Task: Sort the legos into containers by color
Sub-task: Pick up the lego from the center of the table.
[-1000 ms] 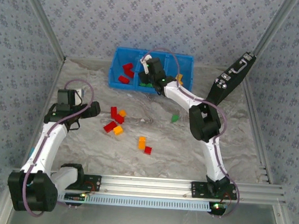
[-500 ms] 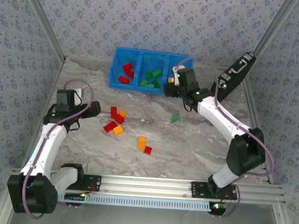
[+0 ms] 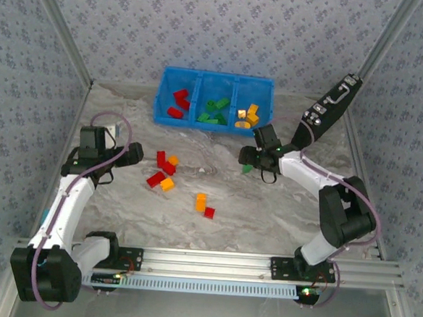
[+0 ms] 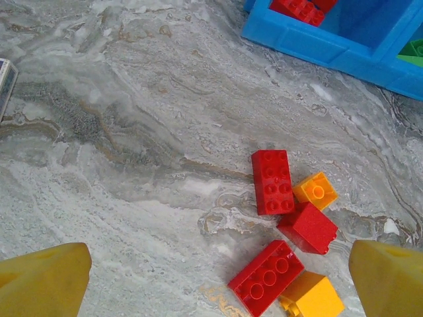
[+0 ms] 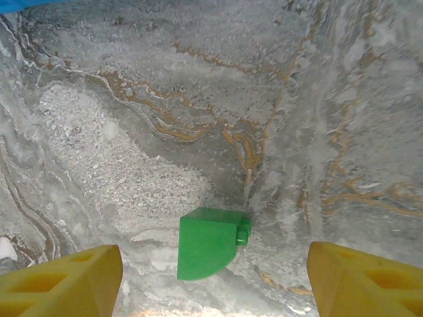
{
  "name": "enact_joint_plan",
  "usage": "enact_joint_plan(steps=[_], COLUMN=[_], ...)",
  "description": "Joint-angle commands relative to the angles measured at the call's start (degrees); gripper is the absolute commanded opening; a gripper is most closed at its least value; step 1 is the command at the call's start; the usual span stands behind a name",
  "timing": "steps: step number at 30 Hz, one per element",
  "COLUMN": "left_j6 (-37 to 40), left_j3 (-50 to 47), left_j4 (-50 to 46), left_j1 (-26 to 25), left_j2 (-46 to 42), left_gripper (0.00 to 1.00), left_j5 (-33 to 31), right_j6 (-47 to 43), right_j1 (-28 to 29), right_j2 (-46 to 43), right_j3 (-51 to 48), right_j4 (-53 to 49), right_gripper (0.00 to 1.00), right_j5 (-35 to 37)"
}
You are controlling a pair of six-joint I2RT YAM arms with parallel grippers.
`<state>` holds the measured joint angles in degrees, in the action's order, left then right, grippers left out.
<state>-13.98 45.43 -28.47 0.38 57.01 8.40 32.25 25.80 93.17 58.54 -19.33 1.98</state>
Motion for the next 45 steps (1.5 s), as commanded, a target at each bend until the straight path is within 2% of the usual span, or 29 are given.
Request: enact_joint_plan(steps=[1,6,10,20,31,40,45], left_j6=[-0.1,0.18,0.27,0.6,0.71,1.19,0.88], left_j3=[1.67,1.5,1.59,1.68,2.03,2.03,1.89], left_j4=[0.44,-0.05,-0.1,-0.42,-0.26,-0.63,-0.59], left_j1=[0.38,0.41,0.43,0.42,0.53,0.76,0.85], left_j2=[-1.77,-2.25,-2.26,-2.1,-1.2,-0.33,1.12], left_gripper=[1.0,1.0,1.0,1.0,1.0,1.0,1.0], left_j5=[0.97,0.35,0.3,-0.18,-0.14,-0.73,-0.45], right_j6=[2.62,1.93,0.94,-0.85,-2.93,-11.47,-18.11], right_j1=[0.13,0.3,0.52,0.52,0.57,-0.05,0.87], right_j2=[4.12,8.28,10.12,13.26,13.63,12.91,13.89], right_j3=[2.52,4.41,6.36,8.78,9.31,27.94,33.21], right_j4=[-1.53,-3.26,-4.64,-7.19,-10.22,-13.16,-2.81], right_gripper=[0.77,0.77,0.73,0.46,0.28,0.24,0.22], right_j5=[-1.97,-1.55,-0.27,1.97,3.61,4.77,5.17])
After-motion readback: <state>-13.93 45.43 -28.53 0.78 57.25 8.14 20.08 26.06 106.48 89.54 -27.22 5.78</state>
